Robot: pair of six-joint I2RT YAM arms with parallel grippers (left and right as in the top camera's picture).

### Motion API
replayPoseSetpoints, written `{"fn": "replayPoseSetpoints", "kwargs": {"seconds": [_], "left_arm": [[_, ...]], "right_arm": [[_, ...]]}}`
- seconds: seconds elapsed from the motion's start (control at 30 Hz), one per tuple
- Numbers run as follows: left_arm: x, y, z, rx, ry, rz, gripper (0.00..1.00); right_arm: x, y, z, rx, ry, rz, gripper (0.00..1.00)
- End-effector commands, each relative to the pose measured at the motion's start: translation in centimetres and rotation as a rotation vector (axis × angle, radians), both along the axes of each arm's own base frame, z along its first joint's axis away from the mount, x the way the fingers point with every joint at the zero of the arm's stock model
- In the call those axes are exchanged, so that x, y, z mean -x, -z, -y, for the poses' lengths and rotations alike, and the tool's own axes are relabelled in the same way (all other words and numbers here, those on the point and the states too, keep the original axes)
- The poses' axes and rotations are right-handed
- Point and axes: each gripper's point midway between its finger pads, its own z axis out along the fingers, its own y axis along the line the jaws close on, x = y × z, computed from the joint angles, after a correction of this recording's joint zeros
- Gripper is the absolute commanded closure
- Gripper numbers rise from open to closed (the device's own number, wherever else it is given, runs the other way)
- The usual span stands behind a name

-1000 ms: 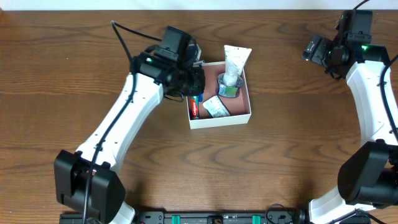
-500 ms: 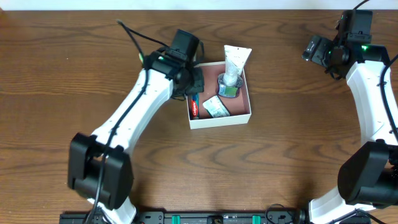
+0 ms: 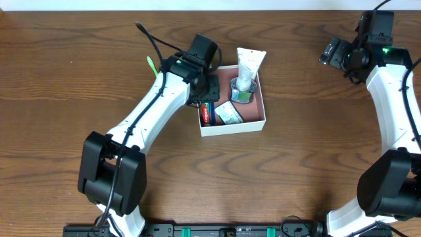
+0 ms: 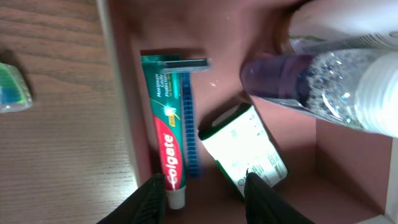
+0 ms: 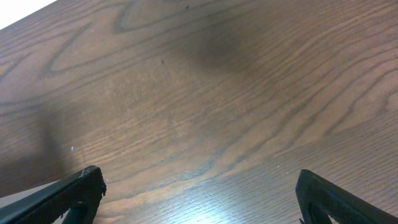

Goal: Pack container
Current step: 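Carry the razor into the box and release it, then move the left gripper to the green toothbrush and grasp it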

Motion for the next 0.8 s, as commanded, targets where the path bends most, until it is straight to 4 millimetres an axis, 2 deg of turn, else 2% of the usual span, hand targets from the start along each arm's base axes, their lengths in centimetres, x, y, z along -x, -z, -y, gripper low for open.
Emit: {"fn": "replayPoseSetpoints", "kwargs": {"seconds": [0.0, 0.13, 0.2, 0.3, 0.4, 0.53, 0.63, 0.77], "left_arm": [[-1.0, -2.3, -1.4, 0.015, -0.037, 0.058, 0.58], [-1.8, -5.6, -3.8, 0.036, -0.096, 0.137, 0.58], [-2.7, -6.8, -6.4, -0.008, -0.160, 0.189, 0.57], [-3.8, -7.0, -10.2, -0.120, -0.254, 0.233, 0.57], [-4.8, -6.1, -13.4, -0.207, -0.329, 0.238, 0.58], [-6.6, -4.3, -16.1, -0.223, -0.391, 0.232, 0.58], [-7.8, -2.9, -17.1, -0.227, -0.405, 0.230, 0.58], [-8.6, -1.4, -17.2, -0.235, -0.398, 0.223, 0.58]], "right_arm": [[-0.2, -0.4, -0.2, -0.006, 0.006, 0.012, 0.01], [-0.2, -0.4, -0.2, -0.006, 0.006, 0.011, 0.01], [-0.2, -0.4, -0.2, -0.006, 0.006, 0.012, 0.01], [-0.2, -0.4, -0.2, -0.006, 0.006, 0.011, 0.01], [-0.2, -0.4, -0.2, -0.006, 0.006, 0.011, 0.01], [-0.2, -0.4, -0.2, -0.006, 0.006, 0.012, 0.01], [-0.2, -0.4, -0.2, -0.006, 0.006, 0.012, 0.01], [-0.2, -0.4, -0.2, -0.006, 0.006, 0.012, 0.01]]}}
